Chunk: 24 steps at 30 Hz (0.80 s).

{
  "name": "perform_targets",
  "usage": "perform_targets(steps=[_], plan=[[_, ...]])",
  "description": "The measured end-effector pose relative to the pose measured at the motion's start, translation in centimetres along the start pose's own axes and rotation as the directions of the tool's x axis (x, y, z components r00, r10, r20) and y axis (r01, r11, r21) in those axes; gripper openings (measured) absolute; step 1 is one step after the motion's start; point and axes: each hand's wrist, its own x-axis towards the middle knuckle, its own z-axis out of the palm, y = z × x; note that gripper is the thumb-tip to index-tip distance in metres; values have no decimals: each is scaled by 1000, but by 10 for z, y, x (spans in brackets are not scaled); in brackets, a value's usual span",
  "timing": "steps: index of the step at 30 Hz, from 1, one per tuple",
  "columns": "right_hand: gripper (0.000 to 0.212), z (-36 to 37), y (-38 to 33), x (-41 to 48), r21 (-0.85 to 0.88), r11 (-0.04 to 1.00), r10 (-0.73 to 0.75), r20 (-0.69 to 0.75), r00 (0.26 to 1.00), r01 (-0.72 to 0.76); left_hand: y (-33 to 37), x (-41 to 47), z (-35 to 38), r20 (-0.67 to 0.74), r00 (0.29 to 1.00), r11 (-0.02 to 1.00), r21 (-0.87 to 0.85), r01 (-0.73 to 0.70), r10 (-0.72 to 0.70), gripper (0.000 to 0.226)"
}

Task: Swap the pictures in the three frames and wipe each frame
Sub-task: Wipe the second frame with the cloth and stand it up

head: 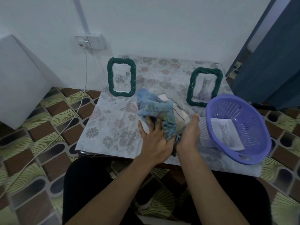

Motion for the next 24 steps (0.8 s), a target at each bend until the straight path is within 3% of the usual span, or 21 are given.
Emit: perform_targets(steps=[3, 6, 10, 20, 24], plan=[[47, -3, 4, -1, 31, 999, 14, 30, 999, -15, -9, 13, -8, -13, 999, 997, 57, 50, -50, 76], [43, -10, 10, -3, 32, 999, 17, 39, 999, -19, -23, 30, -19, -23, 980, 978, 64, 200, -199, 82], [34, -12, 15, -9, 50, 998, 38, 84, 996, -43, -36, 37, -28, -49, 948, 946, 75, 316, -313, 71], [44, -3, 14, 2, 37, 996, 76, 20, 997, -77, -5, -6, -9, 12, 999, 998, 40, 45, -45, 73], [56, -6, 20, -2, 61, 993, 96, 74, 993, -101, -19, 2, -9, -36, 996, 991, 109, 81, -78, 77]])
